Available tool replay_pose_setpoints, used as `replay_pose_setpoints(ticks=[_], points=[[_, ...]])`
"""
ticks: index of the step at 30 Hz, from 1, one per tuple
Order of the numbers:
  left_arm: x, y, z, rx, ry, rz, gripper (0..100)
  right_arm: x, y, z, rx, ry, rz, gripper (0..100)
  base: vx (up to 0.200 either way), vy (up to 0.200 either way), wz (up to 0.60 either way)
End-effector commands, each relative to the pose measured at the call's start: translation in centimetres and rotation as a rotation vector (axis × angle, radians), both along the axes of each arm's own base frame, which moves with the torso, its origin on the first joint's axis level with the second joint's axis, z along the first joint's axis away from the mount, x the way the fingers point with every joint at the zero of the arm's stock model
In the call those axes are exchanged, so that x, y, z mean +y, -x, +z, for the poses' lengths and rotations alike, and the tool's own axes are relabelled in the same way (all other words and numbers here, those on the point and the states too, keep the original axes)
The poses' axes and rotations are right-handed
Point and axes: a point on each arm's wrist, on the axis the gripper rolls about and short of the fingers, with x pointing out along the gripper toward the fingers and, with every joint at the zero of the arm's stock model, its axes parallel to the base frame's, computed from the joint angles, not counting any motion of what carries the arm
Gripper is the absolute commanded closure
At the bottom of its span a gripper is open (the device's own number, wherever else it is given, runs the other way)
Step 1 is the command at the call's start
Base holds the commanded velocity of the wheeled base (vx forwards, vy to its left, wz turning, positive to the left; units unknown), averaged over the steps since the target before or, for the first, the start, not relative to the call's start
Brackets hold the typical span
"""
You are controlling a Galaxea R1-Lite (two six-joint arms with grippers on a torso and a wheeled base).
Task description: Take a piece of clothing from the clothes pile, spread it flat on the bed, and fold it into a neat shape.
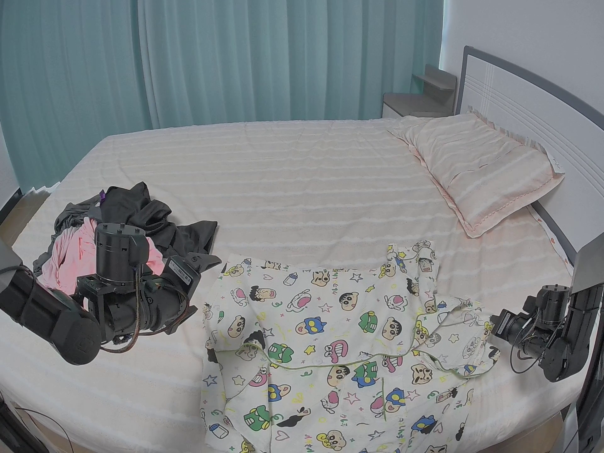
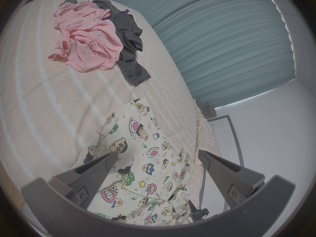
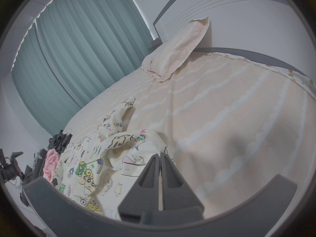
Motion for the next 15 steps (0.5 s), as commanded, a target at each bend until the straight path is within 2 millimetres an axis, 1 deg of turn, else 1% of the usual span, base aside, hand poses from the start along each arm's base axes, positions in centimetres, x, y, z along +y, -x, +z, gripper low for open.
replay_pose_setpoints(ticks=[1,4,11,14,15], points=[[-0.01,0.0,0.01,0.0,0.001,-0.001,0,-0.61,-0.42,-0.51,0.006,0.012,-0.032,100,0.0,0.0,0.0],[-0.01,0.0,0.01,0.0,0.001,-0.001,0,-1.1,-0.68,-0.55,0.0,0.023,-0.063,100,0.0,0.0,0.0],[0.03,-0.04,0.05,-0.002,0.001,0.002,0,-1.17,-0.58,-0.77,0.019,0.029,-0.063,100,0.0,0.0,0.0],[0.02,-0.04,0.05,-0.002,0.001,0.001,0,-1.09,-0.3,-1.39,0.063,0.036,-0.053,100,0.0,0.0,0.0],[0.07,-0.05,0.05,-0.002,0.001,0.002,0,-1.12,-0.28,-1.44,0.066,0.041,-0.051,0,0.0,0.0,0.0]])
